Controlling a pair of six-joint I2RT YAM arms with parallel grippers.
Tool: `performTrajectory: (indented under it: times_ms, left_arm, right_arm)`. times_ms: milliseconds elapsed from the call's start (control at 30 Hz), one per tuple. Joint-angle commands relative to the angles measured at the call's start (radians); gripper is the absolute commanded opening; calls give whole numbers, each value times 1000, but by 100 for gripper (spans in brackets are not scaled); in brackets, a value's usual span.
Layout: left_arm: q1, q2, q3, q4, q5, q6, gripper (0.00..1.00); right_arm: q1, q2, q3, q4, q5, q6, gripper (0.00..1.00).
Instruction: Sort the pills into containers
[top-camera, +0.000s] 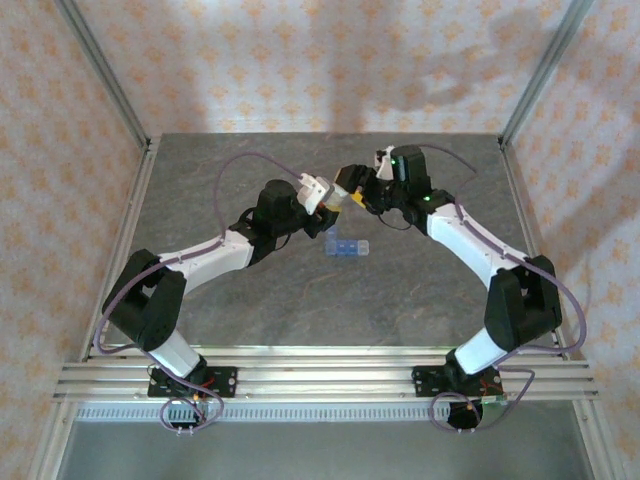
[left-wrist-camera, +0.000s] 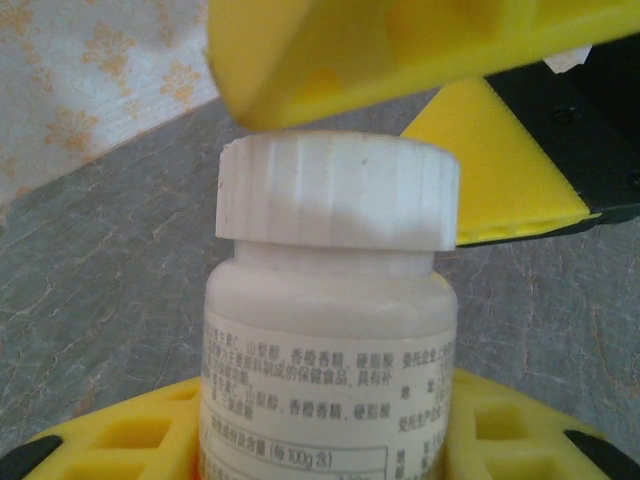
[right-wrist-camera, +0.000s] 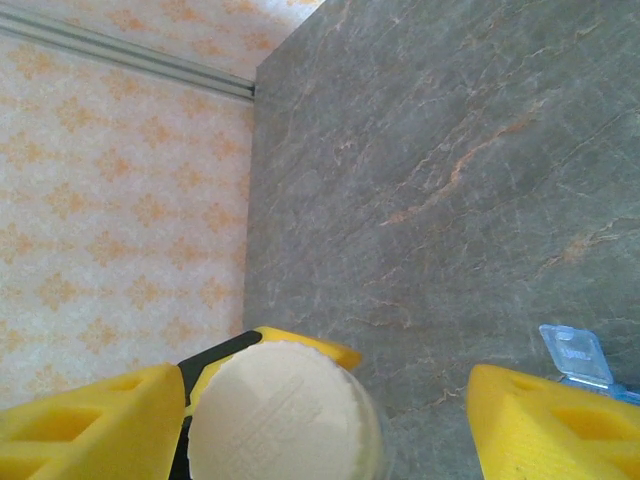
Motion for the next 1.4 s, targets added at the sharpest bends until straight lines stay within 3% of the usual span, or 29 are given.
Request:
performTrajectory:
  times_ms: [0,67,267,367,500,733,900,1067,1233,1367]
  left_arm:
    - [-9,-3,-1,19,-14,4,0]
    - [-11,-2,0,20,-13,4,0]
    - [-9,3,4,28,-11,-6,0]
    - [-9,-3,-2,39,-2,-19,0]
    - [-5,-12,-5,56,41,-55,0]
    - [42,-9,4,154,292,-248,0]
    - [66,13,5,229,367,-343,0]
    - [64,16,9,176,329,-300,0]
    - [60,5,16,70,231,-196,0]
    - [52,-1,13,9,127,-104,0]
  right_arm:
    - [17,25,41,24,12,3,72]
    - [22,28,41,24,12,3,69]
    - [23,32,28,25,12,-13,44]
    - [23,31,18,27,17,-37,38]
    - [18,25,-8,66,5,-91,35]
    - [-22,13,-78,218,-153,-214,34]
    - [-35,14,-78,206,-212,-256,34]
    - [-36,17,-62,189,-211,-253,38]
    - [-44,-9,-38,158,-171,-216,68]
    - [-57,-44,-30,148,-147,-174,77]
